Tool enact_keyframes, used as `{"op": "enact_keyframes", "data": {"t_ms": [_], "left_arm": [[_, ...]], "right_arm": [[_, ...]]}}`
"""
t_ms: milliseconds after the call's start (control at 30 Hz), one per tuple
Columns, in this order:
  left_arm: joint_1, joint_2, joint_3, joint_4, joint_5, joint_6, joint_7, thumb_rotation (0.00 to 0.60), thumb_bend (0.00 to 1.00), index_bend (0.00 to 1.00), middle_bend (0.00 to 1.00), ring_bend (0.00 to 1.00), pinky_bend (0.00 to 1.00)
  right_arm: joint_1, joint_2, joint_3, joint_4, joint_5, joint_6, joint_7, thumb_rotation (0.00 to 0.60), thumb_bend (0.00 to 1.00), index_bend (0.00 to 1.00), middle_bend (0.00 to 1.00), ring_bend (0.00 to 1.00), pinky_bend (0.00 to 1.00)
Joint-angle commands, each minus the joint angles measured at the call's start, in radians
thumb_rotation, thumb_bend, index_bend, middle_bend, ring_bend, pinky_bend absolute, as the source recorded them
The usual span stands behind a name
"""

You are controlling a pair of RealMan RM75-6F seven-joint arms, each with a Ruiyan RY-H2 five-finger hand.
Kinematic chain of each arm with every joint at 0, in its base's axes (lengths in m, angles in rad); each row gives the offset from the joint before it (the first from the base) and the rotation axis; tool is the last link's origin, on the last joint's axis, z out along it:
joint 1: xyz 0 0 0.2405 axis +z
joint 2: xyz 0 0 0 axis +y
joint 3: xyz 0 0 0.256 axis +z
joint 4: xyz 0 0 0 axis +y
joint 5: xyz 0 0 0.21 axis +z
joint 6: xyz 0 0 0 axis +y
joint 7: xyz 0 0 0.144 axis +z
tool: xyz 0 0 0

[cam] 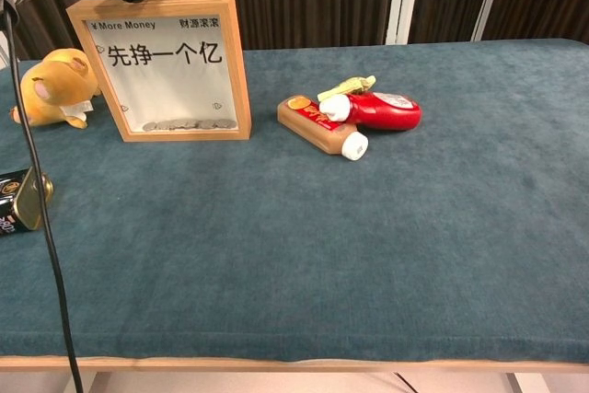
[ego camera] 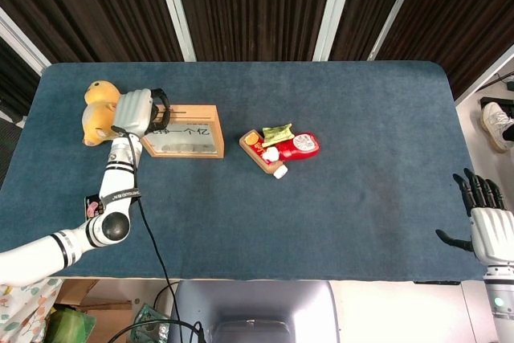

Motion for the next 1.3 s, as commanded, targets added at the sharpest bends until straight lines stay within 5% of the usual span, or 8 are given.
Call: {"op": "enact_keyframes", "data": {"t_ms": [33,300,567,833,967,1067,1167,1300], "left_arm": [[-0.005,-0.002,0.004,0.007,-0.005,-0.003,-0.001,0.6,0.58,0.69,1.0,1.0,1.0],[-0.009,-0.007,0.021,0.023,-0.013,-0.012,-0.011,0.6,0.58,0.67,1.0,1.0,1.0],[-0.002,0.007,0.023,-0.001,0.026,0.004,-0.047,0.6,0.48,0.35,1.0,1.0,1.0],[0.011,0.033,0.023,-0.066,0.069,0.047,-0.061,0.6,0.47,0.33,1.0,1.0,1.0],[0.077,0.088,0.05,-0.197,0.217,0.15,-0.11,0.6,0.46,0.31,0.98,0.99,1.0],[0.19,0.182,0.133,-0.353,0.382,0.226,-0.166,0.6,0.43,0.21,0.6,0.72,0.94],[0.324,0.277,0.252,-0.458,0.549,0.312,-0.216,0.6,0.42,0.09,0.2,0.22,0.47],[0.5,0.318,0.426,-0.449,0.768,0.458,-0.278,0.6,0.41,0.01,0.04,0.01,0.12]], "right_arm": [[0.0,0.001,0.0,0.0,0.0,0.0,0.001,0.6,0.21,0.0,0.0,0.0,0.0],[-0.002,0.002,0.001,-0.001,0.0,0.002,0.003,0.6,0.21,0.0,0.0,0.0,0.0],[-0.002,0.0,0.001,-0.001,0.001,0.002,-0.001,0.6,0.21,0.0,0.0,0.0,0.0],[-0.004,0.001,0.002,-0.002,-0.001,0.007,-0.001,0.6,0.21,0.0,0.0,0.0,0.0],[-0.004,0.002,0.001,-0.002,-0.005,0.009,0.002,0.6,0.21,0.0,0.0,0.0,0.0],[-0.005,0.003,-0.002,-0.003,-0.012,0.011,0.002,0.6,0.21,0.0,0.0,0.0,0.0],[-0.006,0.002,-0.007,-0.006,-0.019,0.011,-0.003,0.6,0.21,0.0,0.0,0.0,0.0],[-0.005,-0.005,-0.013,-0.012,-0.027,0.013,-0.021,0.6,0.21,0.0,0.0,0.0,0.0]]}}
